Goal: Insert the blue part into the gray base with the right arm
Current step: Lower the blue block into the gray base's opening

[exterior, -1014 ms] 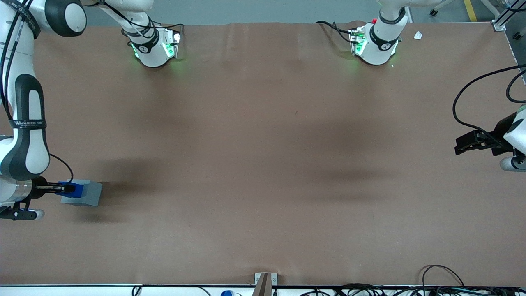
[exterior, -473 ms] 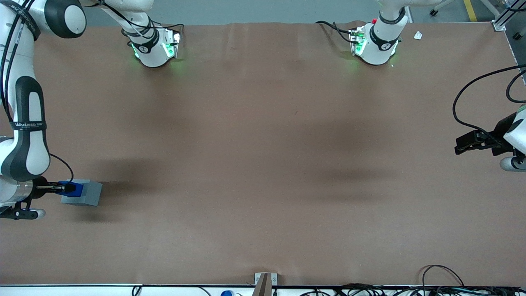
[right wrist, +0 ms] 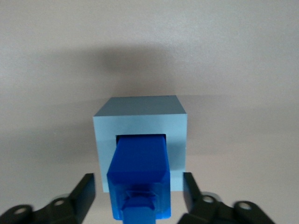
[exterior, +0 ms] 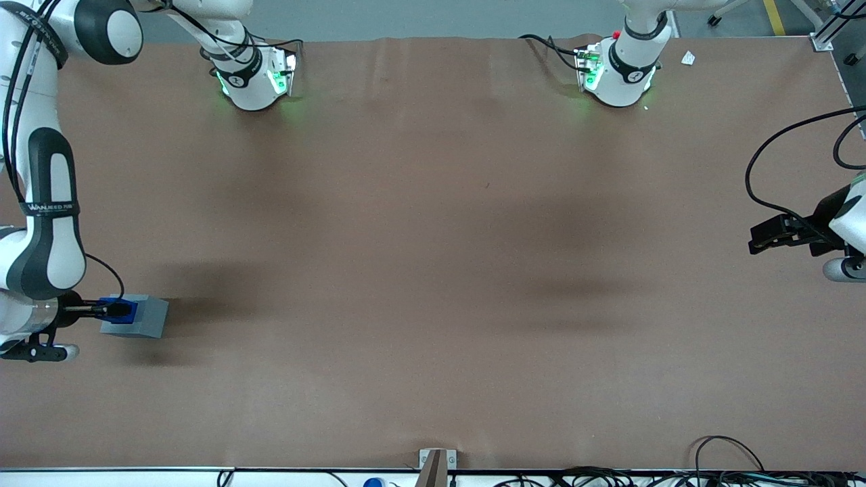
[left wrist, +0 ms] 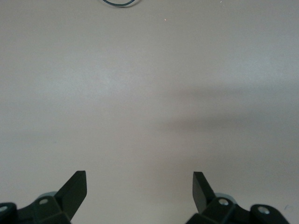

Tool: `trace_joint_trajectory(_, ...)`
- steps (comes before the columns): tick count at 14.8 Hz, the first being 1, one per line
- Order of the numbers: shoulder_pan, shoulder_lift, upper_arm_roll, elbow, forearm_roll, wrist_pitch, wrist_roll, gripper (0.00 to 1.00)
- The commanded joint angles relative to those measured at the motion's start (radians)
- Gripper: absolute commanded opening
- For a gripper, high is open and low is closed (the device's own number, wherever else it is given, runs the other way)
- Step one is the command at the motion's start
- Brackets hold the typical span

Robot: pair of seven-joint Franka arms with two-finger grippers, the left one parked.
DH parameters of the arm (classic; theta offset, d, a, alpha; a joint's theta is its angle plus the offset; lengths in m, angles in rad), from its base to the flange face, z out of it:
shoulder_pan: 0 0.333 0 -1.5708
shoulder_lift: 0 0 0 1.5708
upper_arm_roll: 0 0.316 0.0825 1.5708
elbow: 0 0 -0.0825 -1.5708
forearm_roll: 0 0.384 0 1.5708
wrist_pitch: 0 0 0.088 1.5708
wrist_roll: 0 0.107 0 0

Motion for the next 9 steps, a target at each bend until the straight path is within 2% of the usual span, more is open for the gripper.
trace_joint_trajectory(1, 0.011, -0.025, 0.013, 0.014, -0.009, -0.017, -0.005, 1.0)
trace_joint_trajectory(9, 0.063, -0.204, 0.019, 0.011, 0.007, -0.239, 0.023, 1.0)
